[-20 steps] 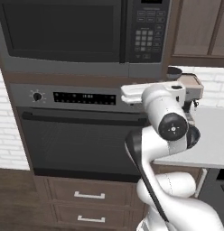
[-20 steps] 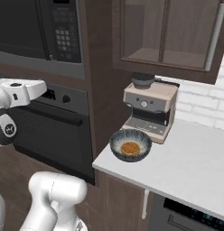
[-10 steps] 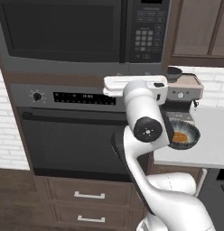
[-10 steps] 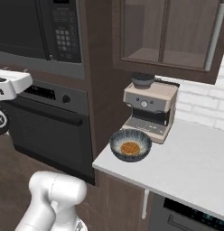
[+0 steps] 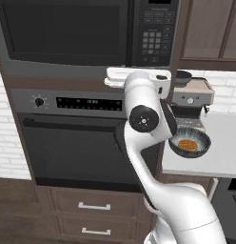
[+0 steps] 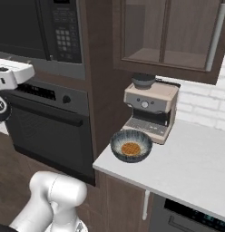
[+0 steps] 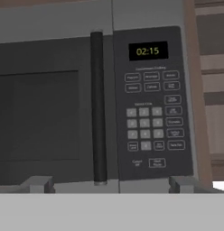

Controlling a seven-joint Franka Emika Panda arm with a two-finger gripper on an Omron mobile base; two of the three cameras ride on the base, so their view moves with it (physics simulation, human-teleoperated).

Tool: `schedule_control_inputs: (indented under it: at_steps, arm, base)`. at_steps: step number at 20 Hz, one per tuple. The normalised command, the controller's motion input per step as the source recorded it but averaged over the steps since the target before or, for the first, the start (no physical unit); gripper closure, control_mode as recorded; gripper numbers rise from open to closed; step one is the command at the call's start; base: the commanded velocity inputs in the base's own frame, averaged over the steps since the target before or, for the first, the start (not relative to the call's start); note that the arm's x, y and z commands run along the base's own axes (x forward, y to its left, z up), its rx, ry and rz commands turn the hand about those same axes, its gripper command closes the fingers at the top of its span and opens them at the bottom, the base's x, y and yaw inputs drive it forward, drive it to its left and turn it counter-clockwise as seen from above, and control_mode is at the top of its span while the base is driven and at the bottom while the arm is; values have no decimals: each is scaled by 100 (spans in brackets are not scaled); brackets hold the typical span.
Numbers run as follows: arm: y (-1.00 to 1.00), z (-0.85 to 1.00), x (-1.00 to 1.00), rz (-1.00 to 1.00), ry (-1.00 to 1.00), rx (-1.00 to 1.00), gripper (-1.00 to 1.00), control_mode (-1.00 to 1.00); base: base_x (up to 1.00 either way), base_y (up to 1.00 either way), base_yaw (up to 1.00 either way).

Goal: Open the microwave, place the bowl with waffle inside the microwave, then close the microwave door and turn it on.

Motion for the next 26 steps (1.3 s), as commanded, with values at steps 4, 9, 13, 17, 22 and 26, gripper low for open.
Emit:
schedule_control_inputs:
  at_steps: [4, 9, 13, 17, 22, 26]
  arm:
    - [-1, 4, 37, -1, 5, 1, -100, -100]
    - [-9, 0, 51, 0, 2, 3, -100, -100]
    - [-14, 0, 57, 0, 0, 6, -100, -100]
    - [1, 0, 67, 0, 0, 2, -100, -100]
    - [6, 0, 71, 0, 0, 0, -100, -100]
    - [21, 0, 62, 0, 1, 0, -100, -100]
  base:
    - [0, 0, 0]
    - [0, 0, 0]
    - [0, 0, 0]
    - [0, 0, 0]
    - [0, 0, 0]
    - [0, 0, 0]
